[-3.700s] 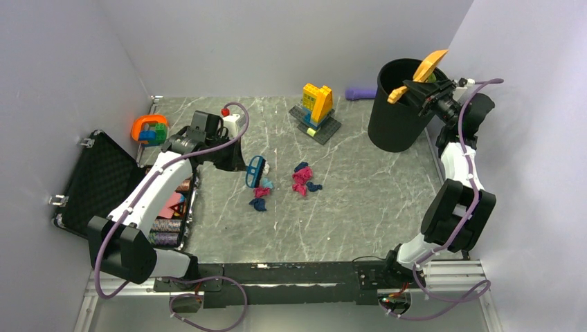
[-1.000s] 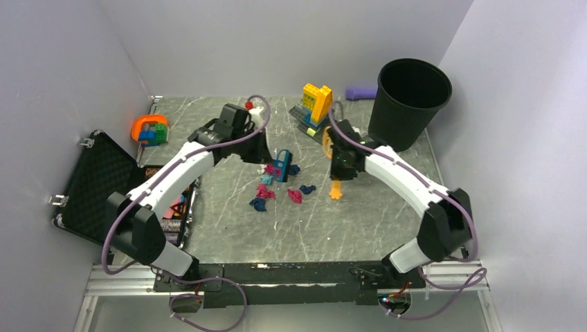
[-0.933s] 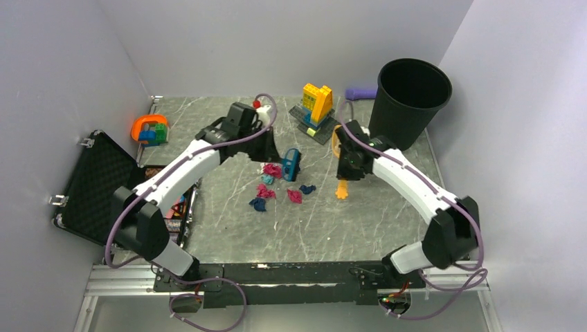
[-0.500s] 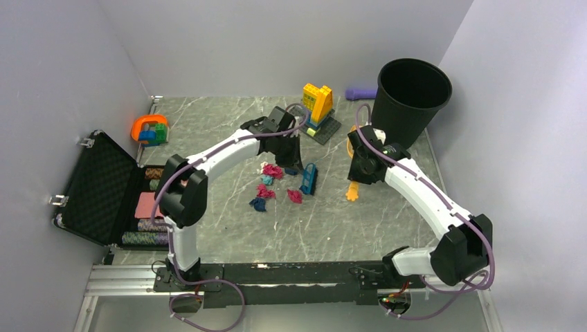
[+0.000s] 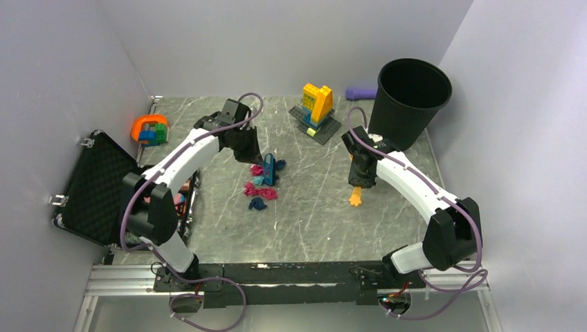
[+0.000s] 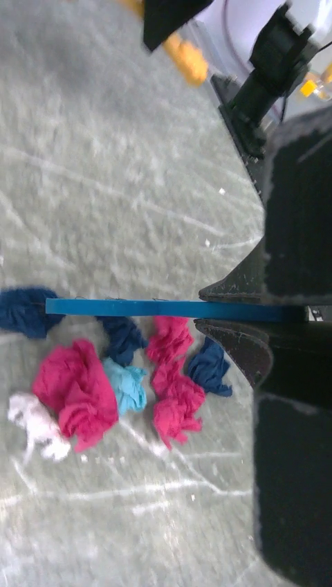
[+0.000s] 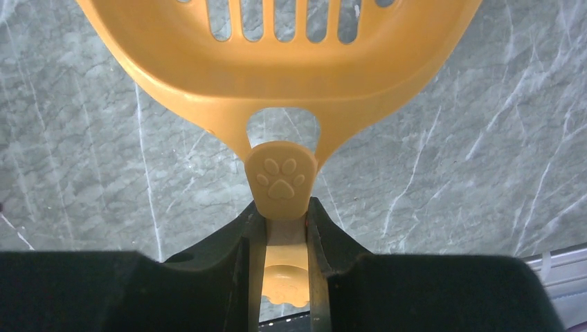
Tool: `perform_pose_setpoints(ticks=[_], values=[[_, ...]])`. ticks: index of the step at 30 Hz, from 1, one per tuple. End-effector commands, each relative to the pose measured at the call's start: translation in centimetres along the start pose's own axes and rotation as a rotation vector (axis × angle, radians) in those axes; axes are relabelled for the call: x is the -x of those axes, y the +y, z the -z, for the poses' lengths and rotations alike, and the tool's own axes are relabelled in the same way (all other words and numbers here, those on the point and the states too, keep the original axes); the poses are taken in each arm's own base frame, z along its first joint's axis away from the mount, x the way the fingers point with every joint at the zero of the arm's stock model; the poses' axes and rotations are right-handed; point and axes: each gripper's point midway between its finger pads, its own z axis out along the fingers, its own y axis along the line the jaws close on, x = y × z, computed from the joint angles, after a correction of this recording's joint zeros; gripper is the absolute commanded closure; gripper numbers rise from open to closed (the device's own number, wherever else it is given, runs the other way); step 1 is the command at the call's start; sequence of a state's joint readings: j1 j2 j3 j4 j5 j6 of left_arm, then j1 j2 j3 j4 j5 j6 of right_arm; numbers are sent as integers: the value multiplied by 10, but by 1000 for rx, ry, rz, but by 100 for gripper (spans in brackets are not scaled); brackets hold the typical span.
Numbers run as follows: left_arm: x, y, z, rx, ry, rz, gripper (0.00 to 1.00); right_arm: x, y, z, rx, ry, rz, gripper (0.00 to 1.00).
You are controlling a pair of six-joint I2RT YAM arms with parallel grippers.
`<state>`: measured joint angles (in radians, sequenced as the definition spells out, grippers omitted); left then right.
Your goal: Sweep away the paper scraps from the table
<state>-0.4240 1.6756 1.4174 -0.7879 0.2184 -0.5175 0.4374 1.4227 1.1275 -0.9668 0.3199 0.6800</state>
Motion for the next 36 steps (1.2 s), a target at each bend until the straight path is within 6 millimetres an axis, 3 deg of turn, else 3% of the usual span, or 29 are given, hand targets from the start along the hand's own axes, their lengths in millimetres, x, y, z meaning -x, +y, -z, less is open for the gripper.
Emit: perform_pose_setpoints(ticks=[1,5,9,12,15,19,25,31,34,36], values=[[11,-57,38,-259,-70,-101,100,18,15,16,99,-71,-11,100],[22,-79,37,-368,-91,-91,100,17,21,16,137,-68,-9,100],[36,-79,20,-335,-85,-77,100,11,34,13,188,-19,39,100],[42,-61,-1,-229,-80,-41,100,-1,44,13,201,35,108,100],[46,-31,-18,-56,-76,9,100,-21,63,16,241,67,231,100],[44,1,-25,112,-56,30,100,-50,88,13,284,91,340,100],[43,21,-4,193,-96,8,100,-79,113,-14,292,141,403,100],[46,12,24,125,-141,-32,100,-77,123,-40,241,64,413,99],[51,2,37,83,-177,-60,100,-75,127,-45,259,14,393,83],[55,-5,42,49,-201,-75,100,-76,128,-46,280,-6,384,64]])
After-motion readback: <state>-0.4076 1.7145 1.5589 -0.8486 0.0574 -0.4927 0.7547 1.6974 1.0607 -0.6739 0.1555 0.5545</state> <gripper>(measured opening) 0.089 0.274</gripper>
